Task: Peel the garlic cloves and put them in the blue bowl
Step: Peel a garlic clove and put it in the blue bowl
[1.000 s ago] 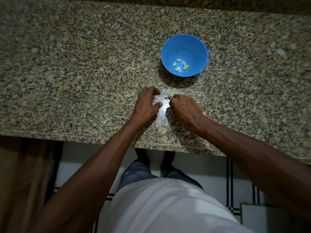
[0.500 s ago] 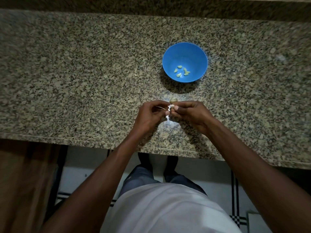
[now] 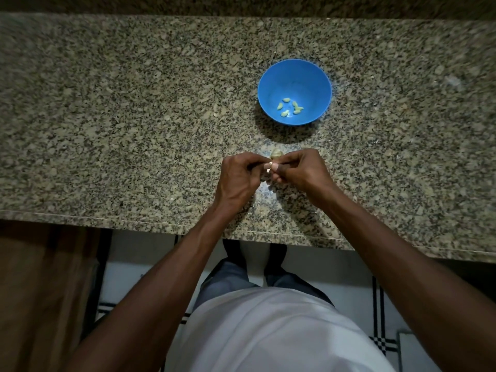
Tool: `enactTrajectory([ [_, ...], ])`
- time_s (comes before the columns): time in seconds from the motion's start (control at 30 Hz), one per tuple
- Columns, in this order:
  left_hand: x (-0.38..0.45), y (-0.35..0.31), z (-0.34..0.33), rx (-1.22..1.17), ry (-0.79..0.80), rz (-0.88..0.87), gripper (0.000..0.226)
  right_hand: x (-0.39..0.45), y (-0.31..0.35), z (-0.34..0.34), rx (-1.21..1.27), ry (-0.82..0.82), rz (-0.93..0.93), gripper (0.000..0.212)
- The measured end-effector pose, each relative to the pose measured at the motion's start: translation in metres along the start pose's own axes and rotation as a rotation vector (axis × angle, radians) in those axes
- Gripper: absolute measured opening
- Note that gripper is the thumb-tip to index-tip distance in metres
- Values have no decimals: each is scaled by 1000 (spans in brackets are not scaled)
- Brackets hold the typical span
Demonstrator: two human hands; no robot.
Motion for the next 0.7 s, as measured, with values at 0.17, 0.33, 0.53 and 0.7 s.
enactTrajectory([
  [0.17, -2, -1, -6, -89, -43, 204, 12, -10, 6, -6, -255, -172, 212, 14],
  [0.33, -5, 5, -15, -211, -3, 401, 17, -15, -6, -9, -345, -171, 304, 7],
  [0.53, -5, 16, -16, -478, 202, 608, 11, -11, -17, 3, -185, -86, 150, 6],
  [0.7, -10, 19, -17, -585, 263, 611, 17, -7, -25, 5, 19, 16, 47, 10],
])
Point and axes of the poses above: each hand's wrist, its own x-axis towards the middle knuckle, its own z-axis out of the back of the hand, y = z × x, the point moved 4 cm from there along x, towards the middle knuckle, and after that the axes turned 1 degree about -y, right-handed, at the moved point
